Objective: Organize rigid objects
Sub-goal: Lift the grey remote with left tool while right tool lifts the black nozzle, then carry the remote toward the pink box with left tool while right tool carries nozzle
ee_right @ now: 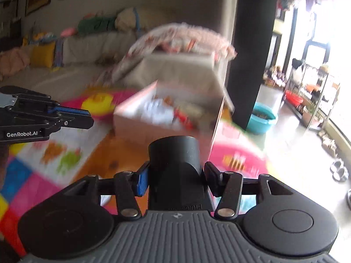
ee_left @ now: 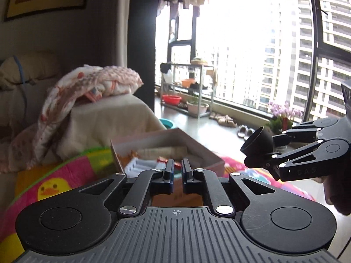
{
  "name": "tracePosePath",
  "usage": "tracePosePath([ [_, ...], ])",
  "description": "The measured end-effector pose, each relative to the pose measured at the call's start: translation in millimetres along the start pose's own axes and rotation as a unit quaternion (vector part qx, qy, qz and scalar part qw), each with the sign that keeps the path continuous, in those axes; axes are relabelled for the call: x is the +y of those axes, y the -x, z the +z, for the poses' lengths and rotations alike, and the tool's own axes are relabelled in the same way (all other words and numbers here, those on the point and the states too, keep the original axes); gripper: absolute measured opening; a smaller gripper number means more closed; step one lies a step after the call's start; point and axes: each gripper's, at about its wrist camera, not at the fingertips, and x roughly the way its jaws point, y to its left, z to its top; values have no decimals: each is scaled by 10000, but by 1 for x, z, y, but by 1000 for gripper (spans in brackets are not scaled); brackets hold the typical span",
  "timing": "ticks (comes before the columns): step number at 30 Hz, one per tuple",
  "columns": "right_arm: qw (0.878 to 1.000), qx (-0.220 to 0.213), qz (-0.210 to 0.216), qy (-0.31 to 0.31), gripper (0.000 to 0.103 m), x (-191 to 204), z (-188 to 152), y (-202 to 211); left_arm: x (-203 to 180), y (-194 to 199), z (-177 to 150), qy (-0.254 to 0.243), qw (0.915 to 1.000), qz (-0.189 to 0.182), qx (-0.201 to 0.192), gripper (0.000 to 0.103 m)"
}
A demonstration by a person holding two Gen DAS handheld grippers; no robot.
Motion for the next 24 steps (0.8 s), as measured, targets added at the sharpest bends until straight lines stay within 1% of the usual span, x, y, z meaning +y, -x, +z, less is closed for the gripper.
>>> tracePosePath([
  [2,9996,-125,-84,-218,52,-9,20,-10,5,-6,5,240,9995,-111,171,9],
  [3,9993,-121,-86,-332,52,-13,25,-16,5,-7,1,328,9989,-196,278,10],
  [5,9990,-33,-14,-439,52,-16,24,-23,0,-9,-20,400,9969,-301,604,11],
  [8,9989,299,14,-361,52,-9,1,-35,-11,-12,-56,412,9915,-309,1197,12],
  [11,9971,730,-89,-194,52,1,-29,-43,-23,-8,-82,373,9865,-266,1573,12],
  [14,9959,851,-274,108,52,13,-55,-40,-37,-3,-96,258,9847,-239,1708,13],
  [15,9956,875,-278,170,52,16,-62,-38,-42,-3,-100,224,9838,-252,1761,13],
  [17,9953,936,-140,193,52,22,-72,-36,-52,-9,-107,116,9814,-320,1889,15],
  [18,9951,971,-78,190,52,24,-76,-36,-57,-10,-110,41,9816,-300,1885,18],
  [19,9948,994,-57,194,52,27,-79,-37,-62,-11,-111,-76,9827,-252,1834,18],
  [20,9948,1001,-57,194,55,29,-82,-37,-67,-12,-111,-166,9829,-223,1822,20],
  [21,9947,1004,-91,187,65,30,-84,-38,-70,-13,-111,-205,9826,-235,1832,26],
  [22,9949,988,-126,162,72,31,-87,-38,-71,-14,-111,-202,9824,-272,1837,32],
  [23,9952,956,-136,125,82,31,-90,-36,-72,-15,-111,-196,9823,-312,1838,35],
  [24,9954,944,-113,83,84,31,-94,-34,-75,-13,-113,-192,9822,-354,1835,42],
])
